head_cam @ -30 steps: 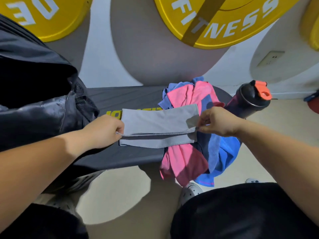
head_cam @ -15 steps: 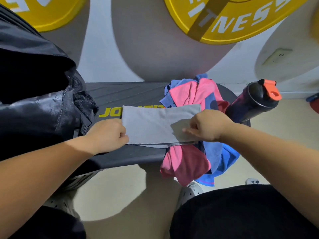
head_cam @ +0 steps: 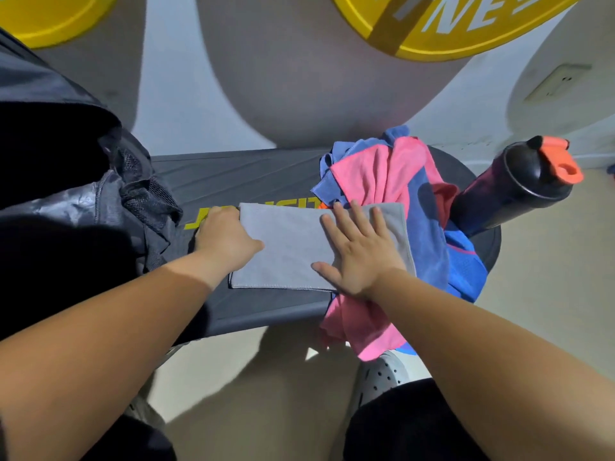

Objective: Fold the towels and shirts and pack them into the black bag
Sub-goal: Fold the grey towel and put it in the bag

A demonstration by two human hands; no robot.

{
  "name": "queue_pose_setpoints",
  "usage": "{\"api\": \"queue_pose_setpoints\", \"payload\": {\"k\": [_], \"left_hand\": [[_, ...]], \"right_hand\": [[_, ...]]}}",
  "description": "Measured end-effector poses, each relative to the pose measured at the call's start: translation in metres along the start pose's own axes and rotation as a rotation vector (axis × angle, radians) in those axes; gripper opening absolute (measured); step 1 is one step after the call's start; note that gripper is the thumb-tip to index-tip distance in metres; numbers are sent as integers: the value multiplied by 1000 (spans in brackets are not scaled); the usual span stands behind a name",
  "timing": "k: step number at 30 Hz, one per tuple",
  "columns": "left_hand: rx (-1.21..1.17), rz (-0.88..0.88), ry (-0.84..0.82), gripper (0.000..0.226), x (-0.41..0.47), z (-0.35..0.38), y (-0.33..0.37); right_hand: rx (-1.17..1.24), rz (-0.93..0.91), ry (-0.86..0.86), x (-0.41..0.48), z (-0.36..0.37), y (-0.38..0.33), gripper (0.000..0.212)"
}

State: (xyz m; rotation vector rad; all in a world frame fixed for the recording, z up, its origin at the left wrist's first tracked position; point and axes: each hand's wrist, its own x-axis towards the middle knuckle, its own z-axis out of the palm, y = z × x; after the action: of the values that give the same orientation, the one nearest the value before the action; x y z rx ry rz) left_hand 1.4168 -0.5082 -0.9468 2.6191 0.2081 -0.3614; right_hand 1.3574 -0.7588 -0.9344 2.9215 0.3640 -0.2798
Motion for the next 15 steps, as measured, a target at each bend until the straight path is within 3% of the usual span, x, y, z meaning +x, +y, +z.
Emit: {"api": "queue_pose_setpoints", "payload": {"k": [4, 9, 11, 15], "left_hand": [[-173, 58, 48, 30, -8, 1, 8], [-567, 153, -2, 55, -24, -13, 8], [-463, 280, -19, 58, -28, -20, 3], [-156, 452, 109, 32, -30, -40, -16]], "right_hand": [[-4, -8, 33, -1, -1, -1, 93], [42, 18, 48, -1, -11, -12, 91], [73, 18, 40, 0, -15, -23, 90], [92, 11, -8, 4, -18, -45, 85]]}}
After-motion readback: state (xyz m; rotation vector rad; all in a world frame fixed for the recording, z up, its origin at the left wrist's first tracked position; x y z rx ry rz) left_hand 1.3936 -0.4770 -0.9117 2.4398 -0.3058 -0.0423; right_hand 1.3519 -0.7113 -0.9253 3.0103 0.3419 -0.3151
